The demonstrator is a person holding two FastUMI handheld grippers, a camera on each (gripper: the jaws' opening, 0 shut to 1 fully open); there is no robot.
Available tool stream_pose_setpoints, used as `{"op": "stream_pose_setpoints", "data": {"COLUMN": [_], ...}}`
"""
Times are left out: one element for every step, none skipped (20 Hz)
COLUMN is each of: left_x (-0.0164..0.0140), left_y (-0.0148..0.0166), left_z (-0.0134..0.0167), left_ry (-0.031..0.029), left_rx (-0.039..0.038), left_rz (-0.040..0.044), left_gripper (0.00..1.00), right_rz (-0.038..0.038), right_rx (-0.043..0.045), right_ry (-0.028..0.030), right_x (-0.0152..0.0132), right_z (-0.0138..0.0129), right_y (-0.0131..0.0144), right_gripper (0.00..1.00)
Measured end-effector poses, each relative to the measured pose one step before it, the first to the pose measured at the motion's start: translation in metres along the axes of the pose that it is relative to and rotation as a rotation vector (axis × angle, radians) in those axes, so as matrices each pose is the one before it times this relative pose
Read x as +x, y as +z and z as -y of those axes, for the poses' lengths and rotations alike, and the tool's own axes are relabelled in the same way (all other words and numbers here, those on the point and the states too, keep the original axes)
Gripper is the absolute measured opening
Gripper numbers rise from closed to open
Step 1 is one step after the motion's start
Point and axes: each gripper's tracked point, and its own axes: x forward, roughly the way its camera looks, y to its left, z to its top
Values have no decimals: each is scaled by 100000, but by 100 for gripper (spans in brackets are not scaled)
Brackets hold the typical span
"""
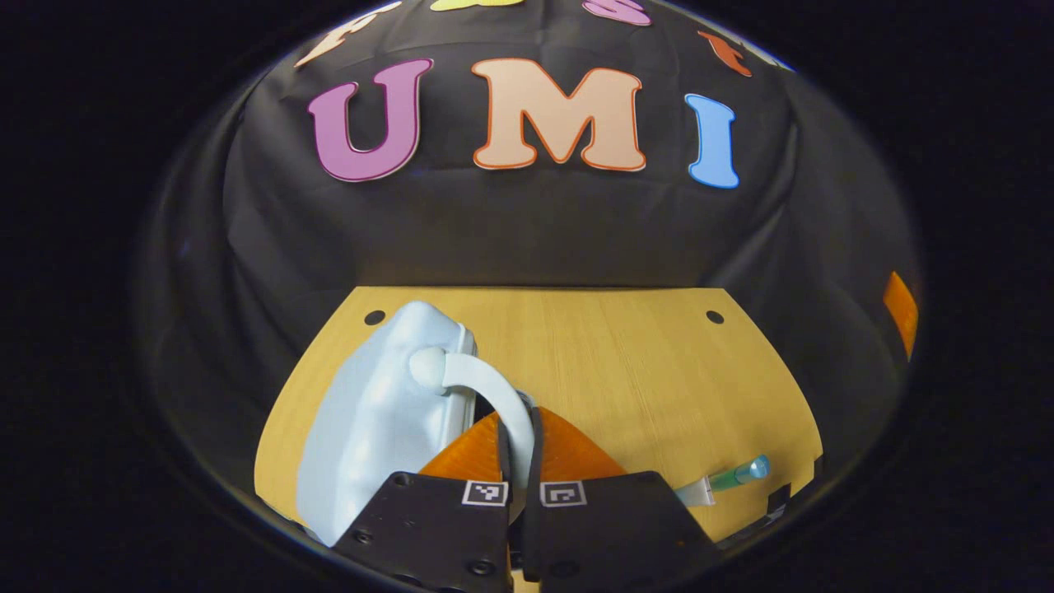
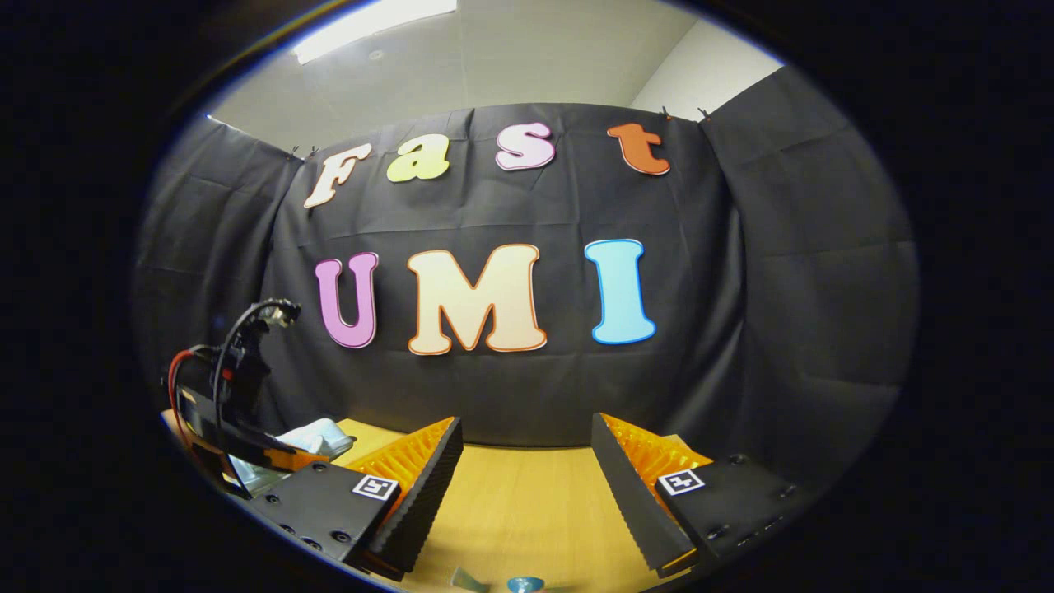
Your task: First open the suitcase, pack the skin care products into it, and then close the suitcase.
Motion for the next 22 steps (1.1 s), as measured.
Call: {"op": "stream_pose_setpoints", "data": {"left_x": [-429,-365,-273,-493,-467,-242,-296,-211,-121,-198,-80,-172,-174,-43,-120,160,157,118,255,269,313,302], "left_y": [1084,292,157,146,384,800,509,560,420,245,205,256,213,163,30,275,131,-82,70,-157,-123,-34], "left_z": [-1160,-1056,-620,-878,-977,-1196,-1104,-1107,-1010,-970,-996,-1162,-1193,-1231,-1273,-1332,-1292,-1392,-1320,-1269,-1245,-1240], "left_ry": [158,-479,-1289,-605,281,1143,1244,874,356,56,253,268,669,410,774,1126,659,1087,1605,1269,1207,1039], "left_rx": [-1994,-1450,-1187,-931,348,610,873,551,-164,-264,-393,20,545,922,763,-282,-892,-549,-620,-361,-186,-351], "left_rz": [5152,634,-189,794,643,1337,644,826,735,353,307,221,169,244,-178,1110,263,-300,252,-362,-593,-202], "left_gripper": [0,0,0,0,0,0,0,0,0,0,0,0,0,0,0,0,0,0,0,0,0,0], "right_rz": [-301,-147,-24,14,323,521,508,300,35,196,434,440,189,267,282,332,361,97,-226,-300,-317,-107], "right_rx": [443,567,659,318,-114,-134,259,729,825,460,-15,-178,-226,-291,-389,-385,-369,-411,-603,-782,-763,-662], "right_ry": [815,1155,1071,1016,471,-94,-23,215,546,189,-3,73,183,153,183,534,566,207,339,50,-130,-151], "right_x": [89,84,126,95,137,166,199,130,168,272,256,84,154,247,206,59,27,254,190,66,216,188], "right_z": [-659,-753,-752,-754,-678,-564,-660,-904,-978,-891,-831,-865,-941,-933,-863,-920,-947,-717,-718,-650,-559,-509], "right_y": [-100,-175,-77,-84,-26,45,87,-35,1,-114,45,-18,-58,-37,94,-56,76,-111,-148,-144,-98,7], "right_gripper": [98,98,98,98,98,98,98,98,98,98,98,98,98,97,98,96,97,97,97,98,98,98]}}
